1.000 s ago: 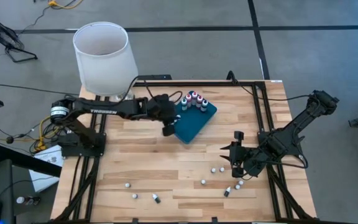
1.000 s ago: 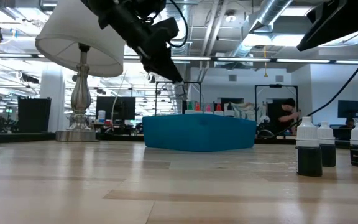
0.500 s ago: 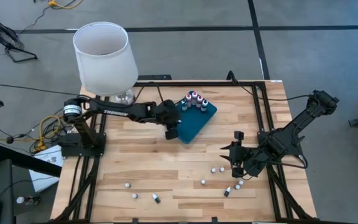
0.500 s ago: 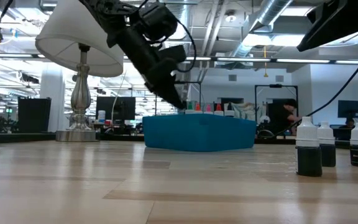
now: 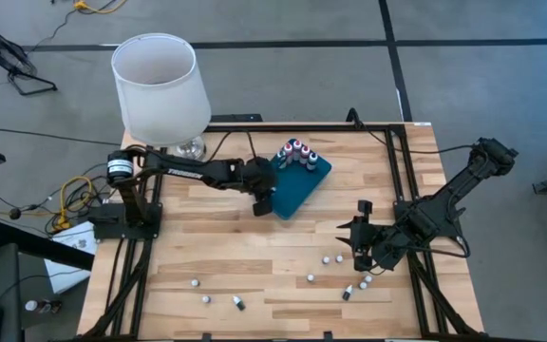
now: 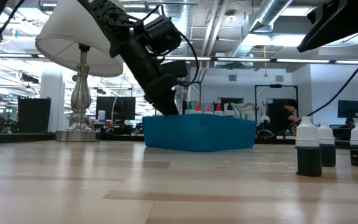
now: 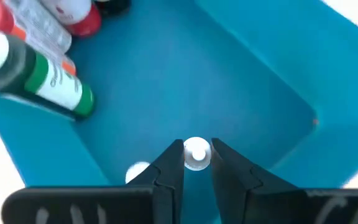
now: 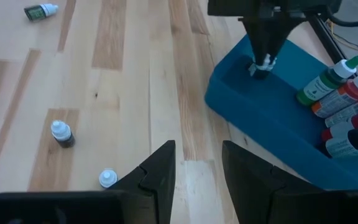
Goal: Pick & Place food coloring
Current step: Put the small blue food coloring bottle into the blue container
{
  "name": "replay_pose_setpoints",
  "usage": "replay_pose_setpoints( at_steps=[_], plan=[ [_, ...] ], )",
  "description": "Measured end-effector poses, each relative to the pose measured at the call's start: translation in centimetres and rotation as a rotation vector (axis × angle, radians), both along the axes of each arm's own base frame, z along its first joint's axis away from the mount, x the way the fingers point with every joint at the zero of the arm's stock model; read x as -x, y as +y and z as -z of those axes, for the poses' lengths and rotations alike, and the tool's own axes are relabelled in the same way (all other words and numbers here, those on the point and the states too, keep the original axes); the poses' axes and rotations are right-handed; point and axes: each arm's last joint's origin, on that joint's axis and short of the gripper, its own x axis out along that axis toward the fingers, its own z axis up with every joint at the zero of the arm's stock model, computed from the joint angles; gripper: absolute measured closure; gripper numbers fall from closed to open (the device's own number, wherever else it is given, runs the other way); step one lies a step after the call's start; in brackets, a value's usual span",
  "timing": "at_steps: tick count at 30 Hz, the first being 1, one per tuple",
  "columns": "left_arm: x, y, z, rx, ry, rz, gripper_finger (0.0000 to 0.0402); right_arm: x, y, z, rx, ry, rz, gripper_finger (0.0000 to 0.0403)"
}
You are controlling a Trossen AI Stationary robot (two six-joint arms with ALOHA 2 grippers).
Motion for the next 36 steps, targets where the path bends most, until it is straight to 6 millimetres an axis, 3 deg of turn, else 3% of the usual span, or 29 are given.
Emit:
replay_pose_setpoints(
  at_steps=[36],
  plan=[
    [0.10,-0.02,0.03,-0.005,0.014,0.010,0.0346,0.00,0.00,-0.02,-0.002,-0.002,0.000,0.0282]
  ],
)
